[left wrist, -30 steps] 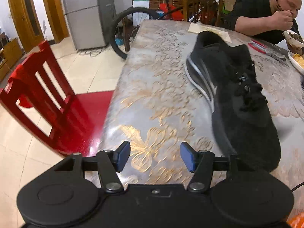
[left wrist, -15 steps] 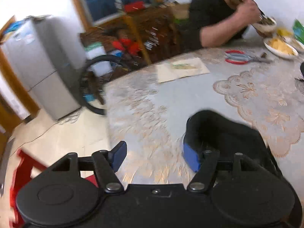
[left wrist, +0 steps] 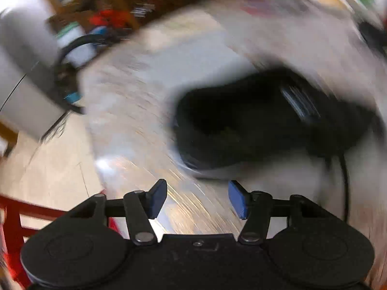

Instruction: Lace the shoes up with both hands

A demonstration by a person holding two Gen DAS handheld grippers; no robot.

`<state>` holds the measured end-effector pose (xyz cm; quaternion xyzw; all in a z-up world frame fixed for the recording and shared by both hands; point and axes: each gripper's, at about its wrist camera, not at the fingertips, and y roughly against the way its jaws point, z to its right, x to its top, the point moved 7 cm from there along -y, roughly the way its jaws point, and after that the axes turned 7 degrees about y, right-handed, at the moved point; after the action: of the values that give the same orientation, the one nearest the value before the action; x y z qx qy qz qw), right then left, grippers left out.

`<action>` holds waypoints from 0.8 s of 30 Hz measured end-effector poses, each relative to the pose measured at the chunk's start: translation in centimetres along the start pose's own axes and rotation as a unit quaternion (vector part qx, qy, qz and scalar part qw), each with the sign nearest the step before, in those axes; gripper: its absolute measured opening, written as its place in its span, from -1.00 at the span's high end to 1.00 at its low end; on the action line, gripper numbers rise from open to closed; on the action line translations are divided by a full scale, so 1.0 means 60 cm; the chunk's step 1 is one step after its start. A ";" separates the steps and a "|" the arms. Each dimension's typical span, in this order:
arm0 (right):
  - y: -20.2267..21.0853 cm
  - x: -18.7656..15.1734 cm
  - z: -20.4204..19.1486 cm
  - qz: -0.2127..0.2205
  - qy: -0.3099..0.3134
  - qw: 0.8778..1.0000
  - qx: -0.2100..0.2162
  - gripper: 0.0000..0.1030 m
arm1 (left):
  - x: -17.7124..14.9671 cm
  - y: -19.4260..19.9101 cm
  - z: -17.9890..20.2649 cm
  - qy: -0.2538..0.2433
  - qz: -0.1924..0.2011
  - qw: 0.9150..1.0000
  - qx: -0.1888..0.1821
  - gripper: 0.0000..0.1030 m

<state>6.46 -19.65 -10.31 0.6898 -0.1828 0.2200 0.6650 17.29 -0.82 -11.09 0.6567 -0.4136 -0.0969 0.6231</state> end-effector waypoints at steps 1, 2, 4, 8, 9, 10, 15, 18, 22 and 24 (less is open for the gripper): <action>0.007 0.011 0.022 0.025 0.001 0.999 -0.043 0.58 | -0.017 0.010 0.023 -0.015 0.000 1.000 -0.002 -0.03; 0.010 0.010 0.023 0.028 -0.005 0.999 -0.029 0.58 | -0.026 0.026 0.033 -0.015 0.009 1.000 0.000 -0.04; 0.018 0.008 0.023 0.035 -0.019 0.999 -0.002 0.56 | -0.043 0.059 0.053 -0.015 0.026 1.000 0.002 -0.06; 0.034 0.004 0.025 0.048 -0.047 0.996 0.052 0.41 | -0.021 0.114 0.001 0.040 0.062 0.996 0.039 -0.36; 0.038 0.003 0.025 0.052 -0.054 0.995 0.066 0.40 | -0.010 0.120 -0.015 0.050 0.070 0.995 0.050 -0.37; 0.042 0.003 0.021 0.056 -0.057 0.994 0.079 0.34 | 0.006 0.120 -0.030 0.054 0.077 0.994 0.062 -0.37; 0.032 0.003 -0.048 0.070 -0.019 0.992 0.101 0.06 | 0.081 0.064 -0.064 0.047 0.072 0.995 0.059 -0.43; 0.011 0.004 -0.068 0.068 0.006 0.994 0.086 0.07 | 0.104 0.003 -0.068 0.038 0.032 0.997 0.050 -0.45; -0.016 0.004 -0.094 0.064 0.038 0.995 0.067 0.38 | 0.077 -0.042 -0.056 0.063 -0.031 0.997 0.025 -0.32; -0.029 0.005 -0.107 0.062 0.055 0.995 0.057 0.98 | 0.054 -0.035 -0.040 0.088 -0.049 0.995 0.001 -0.32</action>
<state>7.27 -13.15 -11.51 0.7009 -0.1756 0.3084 0.6187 21.77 -1.43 -11.22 0.6830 -0.3247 -0.0692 0.6506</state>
